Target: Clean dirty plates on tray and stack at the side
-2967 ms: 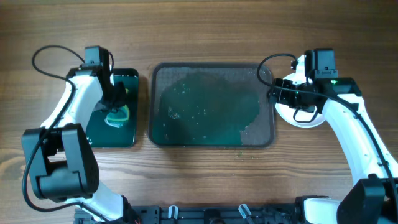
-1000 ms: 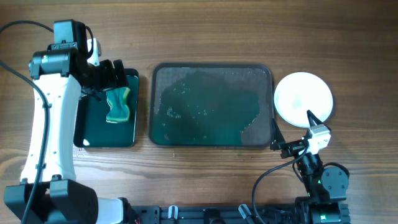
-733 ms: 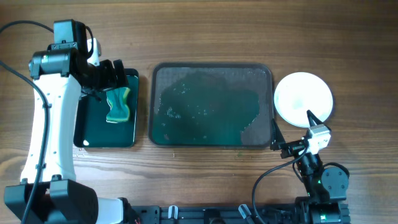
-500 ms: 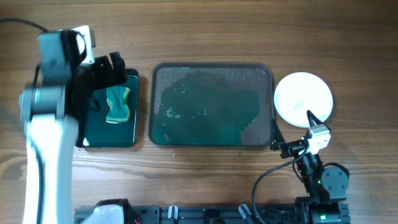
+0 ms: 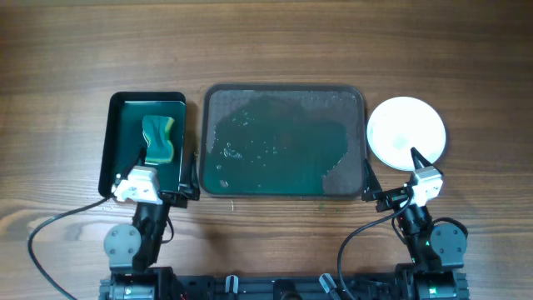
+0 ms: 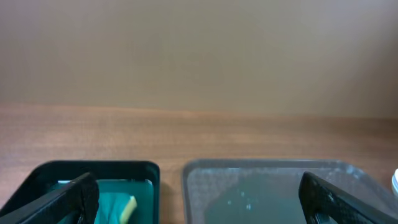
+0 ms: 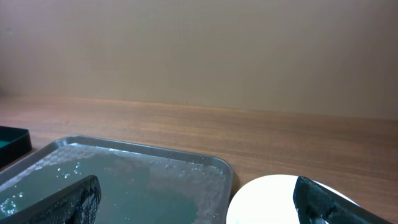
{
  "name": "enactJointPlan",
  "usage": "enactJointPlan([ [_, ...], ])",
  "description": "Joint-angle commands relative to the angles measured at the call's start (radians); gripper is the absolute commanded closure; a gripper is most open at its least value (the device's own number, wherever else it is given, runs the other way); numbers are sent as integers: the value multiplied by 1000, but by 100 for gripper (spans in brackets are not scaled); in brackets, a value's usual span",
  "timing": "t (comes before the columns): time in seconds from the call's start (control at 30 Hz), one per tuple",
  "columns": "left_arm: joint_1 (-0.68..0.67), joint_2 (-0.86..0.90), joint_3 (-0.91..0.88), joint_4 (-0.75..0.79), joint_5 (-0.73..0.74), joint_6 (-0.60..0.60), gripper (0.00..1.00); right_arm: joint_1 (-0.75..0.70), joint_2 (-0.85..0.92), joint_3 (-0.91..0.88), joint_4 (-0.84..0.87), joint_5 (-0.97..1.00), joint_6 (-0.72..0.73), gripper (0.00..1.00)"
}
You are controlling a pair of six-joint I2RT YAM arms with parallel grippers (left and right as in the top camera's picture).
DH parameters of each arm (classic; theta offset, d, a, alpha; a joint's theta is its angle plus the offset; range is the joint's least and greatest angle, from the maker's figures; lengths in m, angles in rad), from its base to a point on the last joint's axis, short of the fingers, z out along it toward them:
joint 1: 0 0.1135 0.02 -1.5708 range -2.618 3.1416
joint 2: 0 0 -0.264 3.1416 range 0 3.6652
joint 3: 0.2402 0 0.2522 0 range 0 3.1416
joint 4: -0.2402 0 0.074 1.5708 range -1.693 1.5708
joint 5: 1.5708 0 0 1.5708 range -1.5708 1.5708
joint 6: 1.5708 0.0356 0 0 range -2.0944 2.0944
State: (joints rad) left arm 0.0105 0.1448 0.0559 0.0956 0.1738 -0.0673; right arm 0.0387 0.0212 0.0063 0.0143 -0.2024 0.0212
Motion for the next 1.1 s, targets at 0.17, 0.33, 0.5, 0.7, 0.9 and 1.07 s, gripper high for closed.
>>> enactJointPlan([
  [0.17,-20,-135,-50,-138,-33,8,0,4,-10,-1,2,-13,6,0],
  [0.33,-19,-140,-50,-160,-37,8,0,4,-10,-1,2,-13,6,0],
  [0.5,-19,-138,-50,-161,-37,8,0,4,-10,-1,2,-13,6,0],
  [0.7,-19,-138,-50,-161,-36,8,0,4,-10,-1,2,-13,6,0],
  [0.9,-19,-138,-50,-161,-36,8,0,4,-10,-1,2,-13,6,0],
  [1.07,-19,-138,-50,-160,-36,8,0,4,-10,-1,2,-13,6,0],
])
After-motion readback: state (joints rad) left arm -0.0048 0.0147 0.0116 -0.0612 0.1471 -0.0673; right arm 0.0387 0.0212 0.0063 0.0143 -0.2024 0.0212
